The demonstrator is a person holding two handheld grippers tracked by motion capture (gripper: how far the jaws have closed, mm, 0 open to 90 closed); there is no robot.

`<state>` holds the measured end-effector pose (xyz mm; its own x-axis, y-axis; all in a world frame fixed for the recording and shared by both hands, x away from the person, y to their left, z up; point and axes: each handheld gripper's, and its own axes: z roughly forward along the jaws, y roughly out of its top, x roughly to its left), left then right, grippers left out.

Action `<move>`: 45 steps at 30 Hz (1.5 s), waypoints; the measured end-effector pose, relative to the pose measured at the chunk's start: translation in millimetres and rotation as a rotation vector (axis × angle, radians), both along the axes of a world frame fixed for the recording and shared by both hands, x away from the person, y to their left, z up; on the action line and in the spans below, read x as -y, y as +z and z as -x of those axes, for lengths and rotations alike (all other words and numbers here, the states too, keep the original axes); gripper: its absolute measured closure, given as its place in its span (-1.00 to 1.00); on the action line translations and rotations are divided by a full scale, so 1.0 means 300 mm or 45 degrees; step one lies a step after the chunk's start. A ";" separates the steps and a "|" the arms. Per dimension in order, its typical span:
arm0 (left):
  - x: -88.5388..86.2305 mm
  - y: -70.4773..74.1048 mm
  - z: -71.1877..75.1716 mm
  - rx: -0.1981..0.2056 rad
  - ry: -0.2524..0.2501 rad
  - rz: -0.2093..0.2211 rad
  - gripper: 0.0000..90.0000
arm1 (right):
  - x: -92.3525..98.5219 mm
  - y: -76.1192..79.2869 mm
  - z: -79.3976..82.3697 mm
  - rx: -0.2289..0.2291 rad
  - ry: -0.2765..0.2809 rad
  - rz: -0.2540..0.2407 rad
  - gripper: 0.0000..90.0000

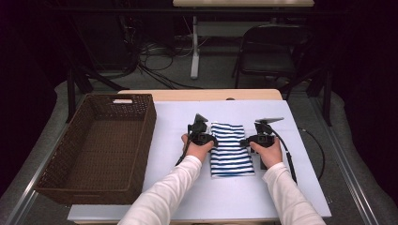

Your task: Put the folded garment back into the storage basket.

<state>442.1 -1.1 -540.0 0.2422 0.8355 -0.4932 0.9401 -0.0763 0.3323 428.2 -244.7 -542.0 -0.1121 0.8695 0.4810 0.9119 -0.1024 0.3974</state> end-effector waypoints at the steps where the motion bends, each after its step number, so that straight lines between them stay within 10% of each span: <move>1: 0.000 0.001 0.000 0.000 0.000 0.001 0.52 | -0.001 0.000 0.001 0.010 -0.001 -0.002 0.89; 45: -0.033 0.056 0.006 -0.001 -0.015 0.045 0.59 | 0.023 0.052 0.016 0.013 0.026 -0.172 0.94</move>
<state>440.3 8.9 -523.1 0.2515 0.8146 -0.5226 0.9394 -0.0754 0.3344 423.3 -251.6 -526.3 -0.1343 0.7946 0.5920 0.9103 -0.1372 0.3907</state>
